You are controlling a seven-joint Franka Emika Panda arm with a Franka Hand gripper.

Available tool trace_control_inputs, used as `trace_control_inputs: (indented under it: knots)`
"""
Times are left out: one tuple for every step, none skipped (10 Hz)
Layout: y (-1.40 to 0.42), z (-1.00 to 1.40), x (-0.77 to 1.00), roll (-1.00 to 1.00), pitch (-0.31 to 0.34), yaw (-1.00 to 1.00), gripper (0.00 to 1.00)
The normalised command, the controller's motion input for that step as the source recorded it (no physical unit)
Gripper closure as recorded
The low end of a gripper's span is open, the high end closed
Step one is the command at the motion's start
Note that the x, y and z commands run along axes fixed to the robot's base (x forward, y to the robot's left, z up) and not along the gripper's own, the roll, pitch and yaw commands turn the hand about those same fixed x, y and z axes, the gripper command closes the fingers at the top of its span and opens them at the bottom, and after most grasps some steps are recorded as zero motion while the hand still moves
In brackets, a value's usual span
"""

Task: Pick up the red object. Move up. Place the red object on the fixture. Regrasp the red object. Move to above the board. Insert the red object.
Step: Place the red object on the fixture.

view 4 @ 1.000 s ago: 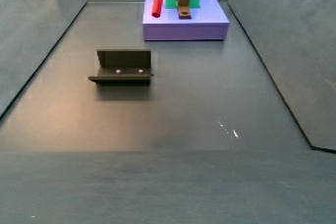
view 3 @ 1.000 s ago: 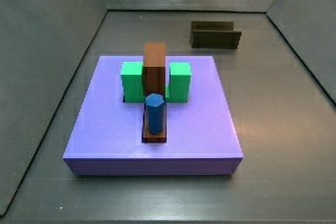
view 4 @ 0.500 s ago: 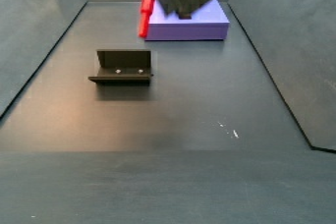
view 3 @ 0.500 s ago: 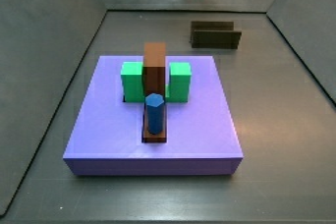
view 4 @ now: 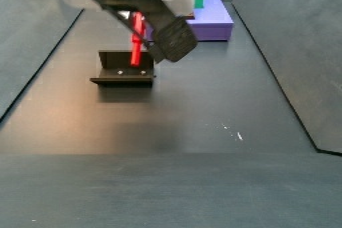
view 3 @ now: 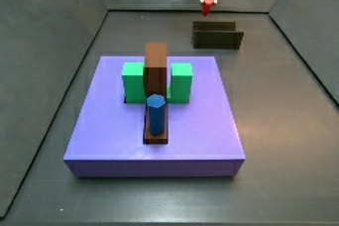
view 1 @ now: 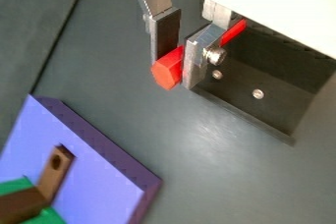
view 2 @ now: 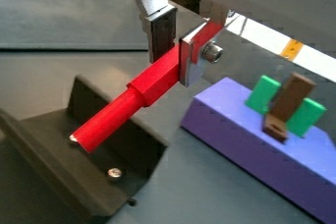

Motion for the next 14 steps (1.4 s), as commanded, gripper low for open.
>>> trace_control_inputs:
  knots:
    - [-0.15, -0.33, 1.0, 0.18, 0.109, 0.08, 1.0]
    - [-0.16, -0.32, 0.97, 0.16, 0.094, 0.06, 1.0]
    - [-0.18, -0.31, 0.83, 0.01, 0.023, 0.0, 1.0]
    - [-0.14, -0.25, 0.75, -0.01, 0.0, 0.0, 1.0]
    - [-0.06, -0.25, 0.57, 0.0, 0.0, 0.0, 1.0]
    - [0.0, -0.23, 0.2, 0.02, 0.0, 0.09, 1.0]
    - [0.16, -0.31, 0.0, 0.0, 0.0, 0.11, 1.0]
    - [0.13, -0.25, 0.0, -0.17, -0.009, 0.11, 1.0]
    - [0.09, -0.22, 0.01, -0.3, -0.046, 0.12, 1.0]
    - [0.0, -0.23, 0.0, -0.21, -0.04, 0.13, 1.0]
    - [0.0, -0.23, 0.01, -0.17, -0.023, 0.12, 1.0]
    - [0.0, -0.16, 0.03, -0.26, -0.04, 0.09, 1.0]
    - [0.0, -0.1, 0.04, -0.33, -0.054, 0.07, 1.0]
    - [0.0, -0.07, 0.05, -0.32, -0.06, 0.05, 1.0]
